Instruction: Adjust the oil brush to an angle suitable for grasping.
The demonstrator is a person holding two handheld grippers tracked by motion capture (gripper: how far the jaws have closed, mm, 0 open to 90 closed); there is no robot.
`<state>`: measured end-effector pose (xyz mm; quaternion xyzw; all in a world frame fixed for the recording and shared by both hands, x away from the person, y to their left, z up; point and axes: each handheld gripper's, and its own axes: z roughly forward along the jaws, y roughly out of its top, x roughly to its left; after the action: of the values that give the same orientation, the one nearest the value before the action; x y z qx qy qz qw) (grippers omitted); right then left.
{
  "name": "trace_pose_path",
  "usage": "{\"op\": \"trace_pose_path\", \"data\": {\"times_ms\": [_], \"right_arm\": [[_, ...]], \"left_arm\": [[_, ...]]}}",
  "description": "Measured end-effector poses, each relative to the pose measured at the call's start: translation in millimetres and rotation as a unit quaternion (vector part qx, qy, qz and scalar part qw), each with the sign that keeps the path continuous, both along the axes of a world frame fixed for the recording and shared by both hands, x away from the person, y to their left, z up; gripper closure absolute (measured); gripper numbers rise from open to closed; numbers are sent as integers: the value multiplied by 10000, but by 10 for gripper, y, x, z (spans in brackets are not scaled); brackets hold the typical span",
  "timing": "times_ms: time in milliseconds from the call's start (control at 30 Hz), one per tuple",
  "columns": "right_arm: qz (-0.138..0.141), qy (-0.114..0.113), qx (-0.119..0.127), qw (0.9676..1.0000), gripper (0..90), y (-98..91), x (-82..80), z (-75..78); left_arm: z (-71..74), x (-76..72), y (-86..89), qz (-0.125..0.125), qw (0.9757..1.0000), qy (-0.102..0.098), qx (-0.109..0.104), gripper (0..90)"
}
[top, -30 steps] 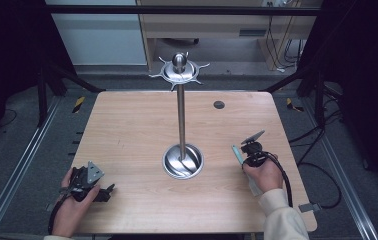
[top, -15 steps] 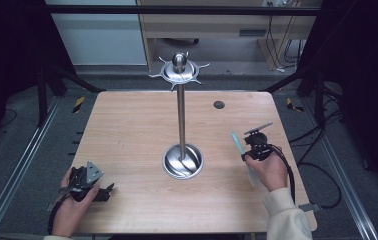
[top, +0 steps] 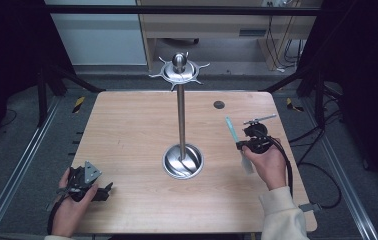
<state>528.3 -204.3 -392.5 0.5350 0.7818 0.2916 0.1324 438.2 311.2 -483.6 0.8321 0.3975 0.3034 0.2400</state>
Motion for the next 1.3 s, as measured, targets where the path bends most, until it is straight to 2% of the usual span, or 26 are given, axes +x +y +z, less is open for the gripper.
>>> {"op": "trace_pose_path", "data": {"times_ms": [200, 367, 467, 733, 967, 1300], "right_arm": [[41, -366, 154, 9992, 823, 31, -77, 81], [169, -786, 288, 9963, 823, 137, -164, 205], [181, -872, 331, 9955, 823, 162, -196, 249], [291, -1210, 506, 9909, 823, 209, -305, 396], [400, -1478, 566, 9866, 823, 247, -376, 509], [440, -1584, 613, 9845, 822, 265, -422, 582]], "left_arm": [[17, 4, -11, -46, 10000, -34, -8, 31], [20, 9, -9, -76, 10000, -46, -33, 31], [22, 8, -11, -89, 9999, -56, -42, 31], [23, 11, -16, -98, 9999, -48, -14, 31], [24, 13, -15, -104, 9999, -46, -13, 31], [24, 14, -14, -106, 9999, -42, -10, 31]]}}
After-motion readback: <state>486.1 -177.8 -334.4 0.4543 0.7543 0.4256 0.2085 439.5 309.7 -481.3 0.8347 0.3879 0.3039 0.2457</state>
